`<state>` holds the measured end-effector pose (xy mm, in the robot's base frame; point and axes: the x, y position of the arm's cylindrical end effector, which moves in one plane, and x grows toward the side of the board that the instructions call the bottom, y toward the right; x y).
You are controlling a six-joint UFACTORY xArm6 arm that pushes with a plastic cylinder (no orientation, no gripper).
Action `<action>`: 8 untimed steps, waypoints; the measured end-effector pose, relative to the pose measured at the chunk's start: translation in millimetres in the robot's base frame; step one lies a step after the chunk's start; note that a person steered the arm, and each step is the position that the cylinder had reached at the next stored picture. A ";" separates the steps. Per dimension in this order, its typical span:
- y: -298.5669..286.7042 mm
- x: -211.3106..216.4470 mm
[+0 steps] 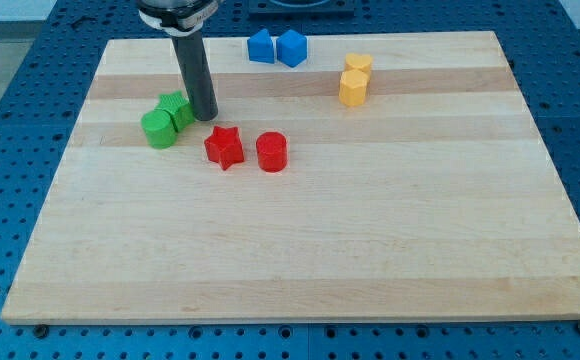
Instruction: Slide the blue cube and the blue triangle to the top left
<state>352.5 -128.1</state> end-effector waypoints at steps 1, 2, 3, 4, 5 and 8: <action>25.9 -0.5; 41.1 -28.1; 51.0 -49.7; 95.9 -50.0; 134.0 -69.2; 169.9 -119.7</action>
<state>232.8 41.8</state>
